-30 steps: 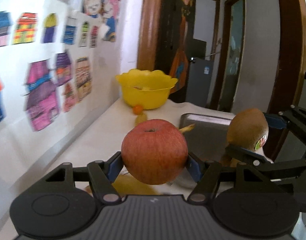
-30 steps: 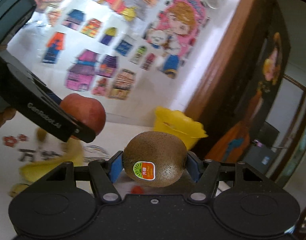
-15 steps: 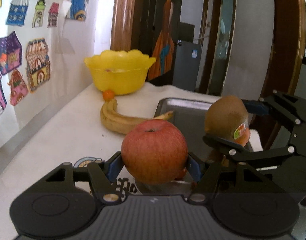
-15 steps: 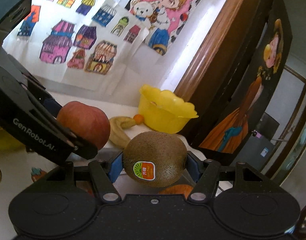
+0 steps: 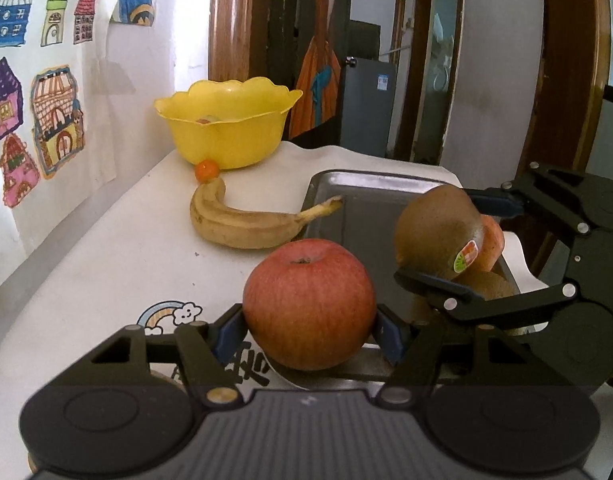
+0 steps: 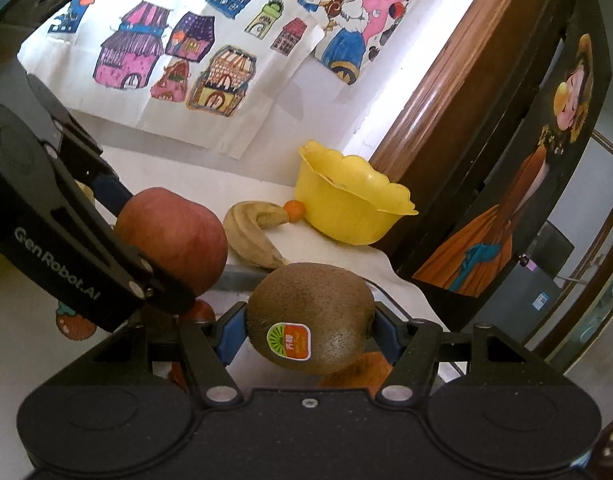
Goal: Organize fruits
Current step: 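Carry the apple in left tool while right tool carries the kiwi over the tray, then open left gripper over the tray while right gripper releases the kiwi onto it, then lift both tools away from the tray, then move left tool toward the small brown round fruit while right tool approaches the banana, then close left gripper on the small brown fruit while right gripper closes on the banana, then carry the small fruit in left tool while right tool carries the banana to the tray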
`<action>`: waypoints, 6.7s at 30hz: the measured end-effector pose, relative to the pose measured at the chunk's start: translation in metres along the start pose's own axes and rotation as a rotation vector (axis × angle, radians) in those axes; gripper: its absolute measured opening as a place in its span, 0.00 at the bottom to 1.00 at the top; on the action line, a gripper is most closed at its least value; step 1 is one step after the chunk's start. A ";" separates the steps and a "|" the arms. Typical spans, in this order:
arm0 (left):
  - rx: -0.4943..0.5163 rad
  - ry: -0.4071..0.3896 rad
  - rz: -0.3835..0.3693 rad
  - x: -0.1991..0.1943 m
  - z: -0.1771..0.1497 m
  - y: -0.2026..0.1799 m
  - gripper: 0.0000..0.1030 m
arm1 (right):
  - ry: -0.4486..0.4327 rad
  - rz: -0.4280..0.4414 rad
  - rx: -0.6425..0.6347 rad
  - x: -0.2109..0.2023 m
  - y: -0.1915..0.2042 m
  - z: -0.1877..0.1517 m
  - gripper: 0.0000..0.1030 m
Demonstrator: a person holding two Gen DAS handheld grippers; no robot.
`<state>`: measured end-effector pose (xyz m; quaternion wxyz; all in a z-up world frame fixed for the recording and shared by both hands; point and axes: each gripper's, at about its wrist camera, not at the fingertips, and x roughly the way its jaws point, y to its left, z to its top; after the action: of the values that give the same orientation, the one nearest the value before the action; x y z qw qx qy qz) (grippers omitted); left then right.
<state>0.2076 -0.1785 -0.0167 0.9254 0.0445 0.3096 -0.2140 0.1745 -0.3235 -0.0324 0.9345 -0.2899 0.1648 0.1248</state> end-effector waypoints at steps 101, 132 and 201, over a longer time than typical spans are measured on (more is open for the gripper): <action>-0.045 -0.176 0.258 -0.201 -0.117 0.089 1.00 | 0.117 -0.044 0.654 -0.194 0.110 0.039 0.99; 0.137 -0.015 0.232 -0.101 -0.076 0.112 0.93 | 0.175 0.364 0.472 0.006 0.100 0.074 0.81; 0.014 0.003 0.138 -0.117 -0.083 0.050 0.30 | 0.144 0.194 0.369 -0.087 0.107 0.020 0.36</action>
<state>0.0982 -0.0724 -0.0168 0.9371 0.0726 0.3058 -0.1519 0.0644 -0.2379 -0.0370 0.9412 -0.1051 0.2780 0.1609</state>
